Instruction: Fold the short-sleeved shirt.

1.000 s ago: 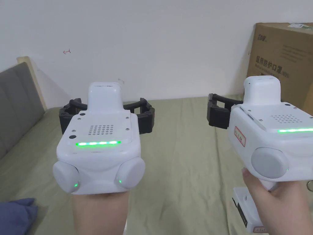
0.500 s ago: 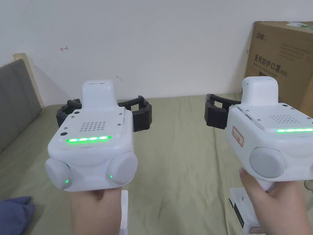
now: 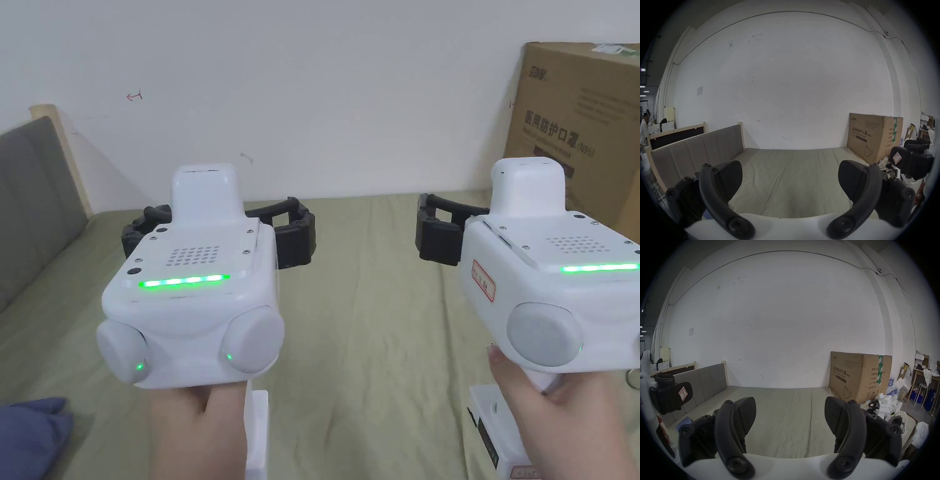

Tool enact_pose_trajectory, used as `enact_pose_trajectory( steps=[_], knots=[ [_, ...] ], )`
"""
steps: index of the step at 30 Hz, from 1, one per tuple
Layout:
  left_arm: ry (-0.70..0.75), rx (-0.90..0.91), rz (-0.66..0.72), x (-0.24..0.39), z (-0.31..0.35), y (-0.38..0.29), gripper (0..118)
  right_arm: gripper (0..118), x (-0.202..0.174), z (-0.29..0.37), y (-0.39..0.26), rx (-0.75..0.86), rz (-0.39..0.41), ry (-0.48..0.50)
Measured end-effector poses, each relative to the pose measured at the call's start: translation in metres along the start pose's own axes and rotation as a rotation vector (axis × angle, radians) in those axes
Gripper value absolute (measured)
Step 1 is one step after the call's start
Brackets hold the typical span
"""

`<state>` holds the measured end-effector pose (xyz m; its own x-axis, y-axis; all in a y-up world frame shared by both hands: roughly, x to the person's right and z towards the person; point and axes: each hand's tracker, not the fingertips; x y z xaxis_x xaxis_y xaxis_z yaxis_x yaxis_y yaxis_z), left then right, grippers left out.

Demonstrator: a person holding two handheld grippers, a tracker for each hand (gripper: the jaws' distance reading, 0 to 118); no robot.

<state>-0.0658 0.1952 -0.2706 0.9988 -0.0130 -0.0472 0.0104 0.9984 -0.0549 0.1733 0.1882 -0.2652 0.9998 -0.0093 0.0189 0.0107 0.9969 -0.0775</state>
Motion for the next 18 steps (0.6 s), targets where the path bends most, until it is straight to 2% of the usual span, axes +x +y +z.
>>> enact_pose_trajectory(
  steps=[18],
  knots=[
    [-0.014, -0.030, 0.087, -0.0038, 0.0012, -0.0003, 117, 93, -0.0027, 0.0034, -0.0013, -0.005, 0.006, 0.007]
  ],
)
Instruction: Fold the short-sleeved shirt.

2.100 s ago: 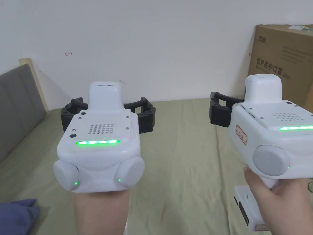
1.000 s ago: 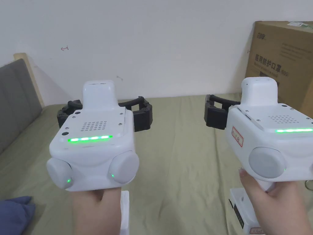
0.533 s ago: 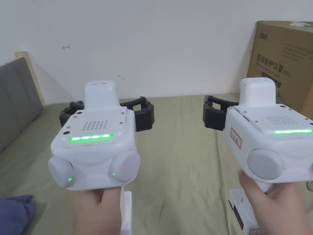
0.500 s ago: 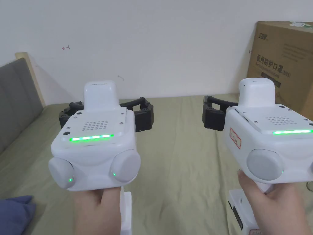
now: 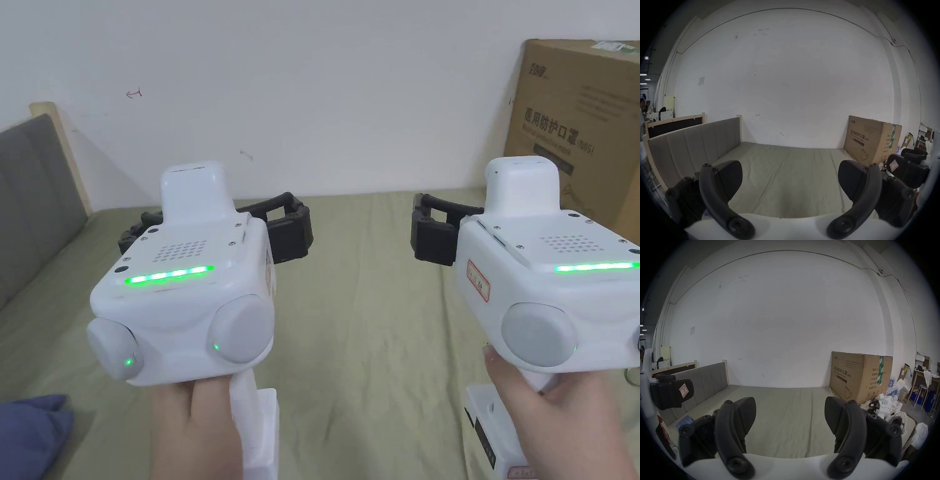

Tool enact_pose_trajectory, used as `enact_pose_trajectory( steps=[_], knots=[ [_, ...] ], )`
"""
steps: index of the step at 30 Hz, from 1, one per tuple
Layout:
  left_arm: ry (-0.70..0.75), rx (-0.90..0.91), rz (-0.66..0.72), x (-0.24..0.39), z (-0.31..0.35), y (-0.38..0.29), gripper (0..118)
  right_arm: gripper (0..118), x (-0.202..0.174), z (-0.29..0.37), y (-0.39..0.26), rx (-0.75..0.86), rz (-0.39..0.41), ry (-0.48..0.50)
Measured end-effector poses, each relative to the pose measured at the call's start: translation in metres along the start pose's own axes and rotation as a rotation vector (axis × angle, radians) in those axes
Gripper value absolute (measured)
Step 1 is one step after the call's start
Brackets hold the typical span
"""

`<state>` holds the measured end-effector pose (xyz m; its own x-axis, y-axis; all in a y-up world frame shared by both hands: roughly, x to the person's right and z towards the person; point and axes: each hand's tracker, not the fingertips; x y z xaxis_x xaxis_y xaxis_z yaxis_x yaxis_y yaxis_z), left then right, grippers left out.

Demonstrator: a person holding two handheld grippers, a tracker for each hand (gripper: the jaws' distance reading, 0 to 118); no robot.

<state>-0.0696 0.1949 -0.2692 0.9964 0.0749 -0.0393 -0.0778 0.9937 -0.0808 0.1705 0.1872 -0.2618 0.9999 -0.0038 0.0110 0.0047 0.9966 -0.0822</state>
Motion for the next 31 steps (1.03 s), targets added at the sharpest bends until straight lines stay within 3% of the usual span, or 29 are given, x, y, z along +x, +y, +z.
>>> enact_pose_trajectory(
  steps=[31],
  knots=[
    [-0.028, -0.035, -0.010, 0.0032, -0.0045, -0.0017, 117, 93, -0.0047, -0.0052, 0.0007, -0.011, 0.004, 0.014]
  ],
)
